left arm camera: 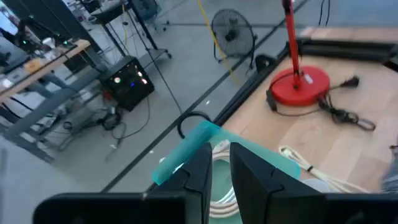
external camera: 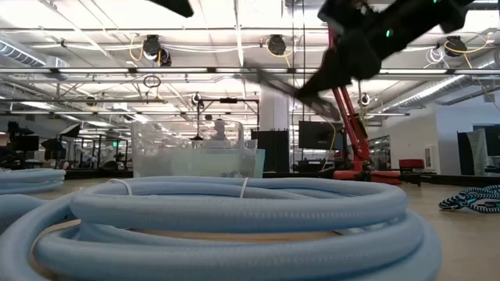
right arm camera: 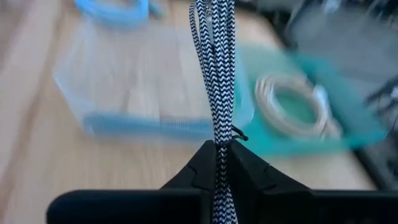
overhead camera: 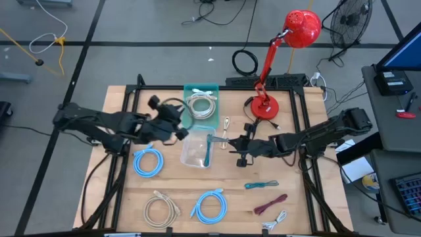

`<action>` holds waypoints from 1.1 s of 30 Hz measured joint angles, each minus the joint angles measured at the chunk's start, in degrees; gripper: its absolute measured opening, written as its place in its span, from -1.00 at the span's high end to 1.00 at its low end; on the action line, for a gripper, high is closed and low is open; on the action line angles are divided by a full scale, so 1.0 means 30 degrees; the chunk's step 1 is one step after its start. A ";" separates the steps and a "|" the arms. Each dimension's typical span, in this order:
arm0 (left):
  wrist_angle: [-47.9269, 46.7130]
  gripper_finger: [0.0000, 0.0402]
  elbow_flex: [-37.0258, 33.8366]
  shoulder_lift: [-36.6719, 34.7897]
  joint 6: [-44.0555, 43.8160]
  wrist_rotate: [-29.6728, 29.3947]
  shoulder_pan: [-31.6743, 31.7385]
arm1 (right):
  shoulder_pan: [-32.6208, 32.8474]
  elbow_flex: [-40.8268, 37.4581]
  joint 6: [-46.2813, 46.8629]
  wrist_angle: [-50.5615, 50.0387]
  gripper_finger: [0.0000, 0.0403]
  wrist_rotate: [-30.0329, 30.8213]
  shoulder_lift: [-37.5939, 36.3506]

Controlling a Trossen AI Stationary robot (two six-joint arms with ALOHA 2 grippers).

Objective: Pick & Place USB Port
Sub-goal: Put the white black tied USB cable into the transparent bin

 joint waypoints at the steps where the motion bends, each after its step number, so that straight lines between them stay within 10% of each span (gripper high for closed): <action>1: 0.0413 0.69 -0.0746 -0.0680 0.0003 0.0049 -0.0016 | 0.0191 0.0000 -0.0465 0.0337 0.92 0.0328 -0.0328; 8: 0.9217 0.69 -0.7683 -0.4745 0.3306 0.4484 0.0186 | 0.1301 0.0000 -0.2394 0.3028 0.94 0.3591 -0.2230; 12: 1.7709 0.69 -1.1649 -0.5406 0.7664 1.0625 0.0756 | 0.1604 0.0000 -0.3798 0.6804 0.91 0.0822 -0.2286; 16: 2.3488 0.69 -1.4107 -0.5219 0.9702 1.1498 0.1382 | 0.1641 0.0000 -0.4084 0.9377 0.95 -0.2303 -0.2120; 24: 2.6819 0.69 -1.4290 -0.3245 1.0311 1.8252 0.2702 | 0.1459 -0.0007 -0.4467 1.0072 0.93 -0.3155 -0.2012; 33: 2.7963 0.69 -1.1712 0.0977 1.0552 1.9404 0.2667 | 0.1330 -0.0007 -0.4445 1.1148 0.93 -0.3181 -0.1111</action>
